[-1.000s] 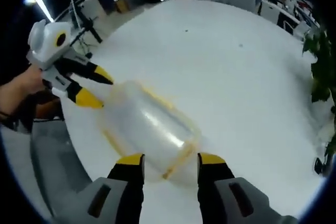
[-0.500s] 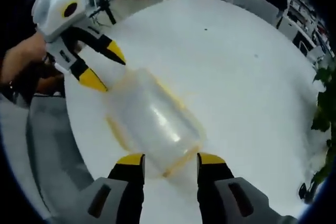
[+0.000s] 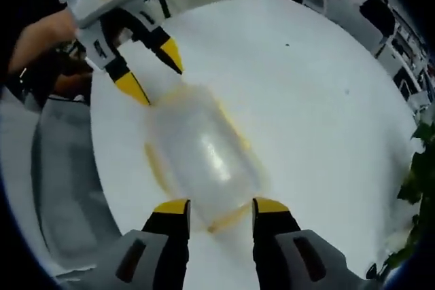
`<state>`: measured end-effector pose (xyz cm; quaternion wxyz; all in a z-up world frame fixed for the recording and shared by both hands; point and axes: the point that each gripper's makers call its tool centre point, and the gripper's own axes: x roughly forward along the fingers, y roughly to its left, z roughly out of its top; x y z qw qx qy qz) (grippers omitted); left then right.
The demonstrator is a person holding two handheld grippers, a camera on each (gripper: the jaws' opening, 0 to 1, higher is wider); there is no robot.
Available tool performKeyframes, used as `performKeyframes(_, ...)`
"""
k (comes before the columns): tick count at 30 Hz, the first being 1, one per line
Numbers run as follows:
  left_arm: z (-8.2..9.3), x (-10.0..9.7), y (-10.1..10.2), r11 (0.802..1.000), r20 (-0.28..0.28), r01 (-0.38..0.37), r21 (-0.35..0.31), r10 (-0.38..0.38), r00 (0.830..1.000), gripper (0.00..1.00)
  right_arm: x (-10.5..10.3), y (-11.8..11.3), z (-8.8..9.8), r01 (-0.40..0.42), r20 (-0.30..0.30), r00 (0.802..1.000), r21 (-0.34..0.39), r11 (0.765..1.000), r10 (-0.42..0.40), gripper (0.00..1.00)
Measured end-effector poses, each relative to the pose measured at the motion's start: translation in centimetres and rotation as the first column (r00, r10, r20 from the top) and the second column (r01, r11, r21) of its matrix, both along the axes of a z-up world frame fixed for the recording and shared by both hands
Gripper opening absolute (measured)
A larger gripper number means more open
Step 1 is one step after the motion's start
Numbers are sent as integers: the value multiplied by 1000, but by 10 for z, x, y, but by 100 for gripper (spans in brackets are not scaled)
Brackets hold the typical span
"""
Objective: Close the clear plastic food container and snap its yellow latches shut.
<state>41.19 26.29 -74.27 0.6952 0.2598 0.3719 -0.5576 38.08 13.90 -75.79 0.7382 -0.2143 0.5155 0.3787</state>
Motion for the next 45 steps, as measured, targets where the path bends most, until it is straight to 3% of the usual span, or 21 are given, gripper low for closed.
performKeyframes(5, 2, 1, -3, 999, 19, 52, -6, -52, 998, 33, -1, 1, -2, -66, 2, 998, -28, 997, 66, 35)
performKeyframes(17, 5, -3, -18, 984, 77, 175, -7, -174, 982, 32, 3, 0, -3, -121, 13, 992, -49, 991, 122, 32)
performKeyframes(28, -3, -10, -32, 976, 79, 216, -6, -215, 973, 31, 5, 16, -3, -208, 30, 977, -35, 977, 210, 31)
performKeyframes(45, -10, -18, -53, 970, 70, 243, -18, -241, 968, 29, 13, 46, -1, -282, 58, 958, -3, 960, 281, 31)
